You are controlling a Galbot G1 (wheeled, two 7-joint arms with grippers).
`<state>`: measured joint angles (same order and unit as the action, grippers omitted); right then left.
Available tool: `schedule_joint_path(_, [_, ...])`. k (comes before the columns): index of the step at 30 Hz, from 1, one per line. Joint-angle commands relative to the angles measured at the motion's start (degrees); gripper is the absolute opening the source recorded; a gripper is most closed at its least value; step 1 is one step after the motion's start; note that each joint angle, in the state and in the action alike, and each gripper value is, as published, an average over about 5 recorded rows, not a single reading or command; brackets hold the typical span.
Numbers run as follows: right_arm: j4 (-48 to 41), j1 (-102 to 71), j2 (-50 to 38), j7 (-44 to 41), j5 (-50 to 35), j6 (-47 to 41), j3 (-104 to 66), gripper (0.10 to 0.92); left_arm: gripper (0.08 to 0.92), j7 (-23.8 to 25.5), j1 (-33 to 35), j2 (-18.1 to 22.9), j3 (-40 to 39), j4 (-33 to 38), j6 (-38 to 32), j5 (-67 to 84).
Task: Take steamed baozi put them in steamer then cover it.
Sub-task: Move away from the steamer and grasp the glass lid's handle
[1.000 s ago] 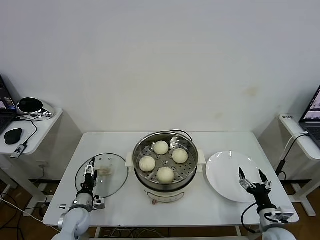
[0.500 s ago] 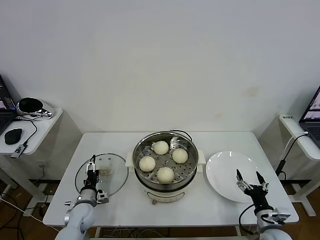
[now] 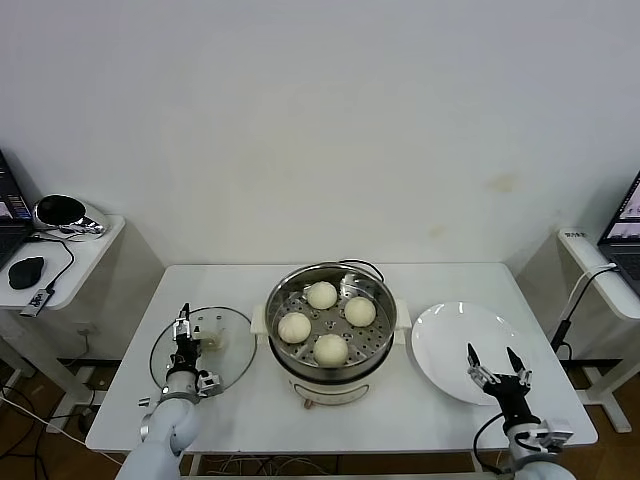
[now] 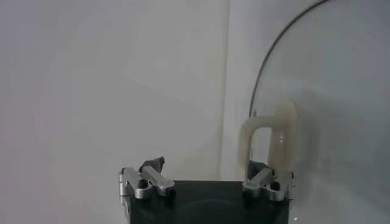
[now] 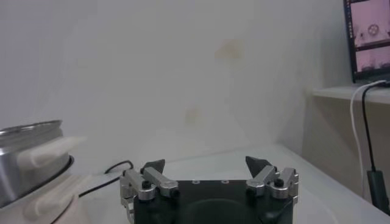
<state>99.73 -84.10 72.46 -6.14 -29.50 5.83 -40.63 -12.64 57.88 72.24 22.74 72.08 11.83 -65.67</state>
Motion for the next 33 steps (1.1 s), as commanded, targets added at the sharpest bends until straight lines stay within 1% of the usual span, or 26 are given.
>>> schedule_joint_path(1, [-0.18,0.03,0.12,0.06,0.35,-0.02,0.07,0.823,0.822,-3.28,-1.18,0.16,-0.03,-4.18,-1.21,3.35])
schedule_joint_path(3, [-0.25,-0.04,0.19,0.08,0.36,0.0,0.03,0.823,0.808,-3.18,-0.81,-0.02,-0.01,-4.2,-1.67,3.35])
schedule_joint_path(6, [-0.49,-0.17,0.25,0.1,0.38,0.13,-0.02,0.823,0.744,-2.98,-0.24,-0.28,-0.03,-4.15,-2.38,3.28])
schedule_joint_path(14, [-0.61,-0.31,0.4,0.1,0.49,0.21,-0.06,0.823,0.511,-2.71,0.34,-0.6,-0.43,-4.12,-3.63,3.1])
schedule_joint_path(26, [-0.48,-0.26,1.05,-0.03,0.69,0.58,0.52,0.823,0.175,-3.13,0.81,-0.63,0.33,-1.45,-3.77,4.01])
schedule_joint_path(29, [-0.11,-0.38,1.28,-0.07,0.75,0.61,0.67,0.823,0.143,-2.19,2.44,-0.93,1.12,1.82,-2.6,4.32])
schedule_joint_path(31, [0.13,-0.3,1.22,-0.05,0.62,0.49,0.68,0.823,0.142,-1.32,3.99,-0.88,1.85,5.18,-0.89,4.55])
schedule_joint_path(33, [0.32,-0.13,1.09,-0.01,0.4,0.34,0.55,0.823,0.142,0.72,6.06,-0.65,2.58,9.94,3.52,5.07])
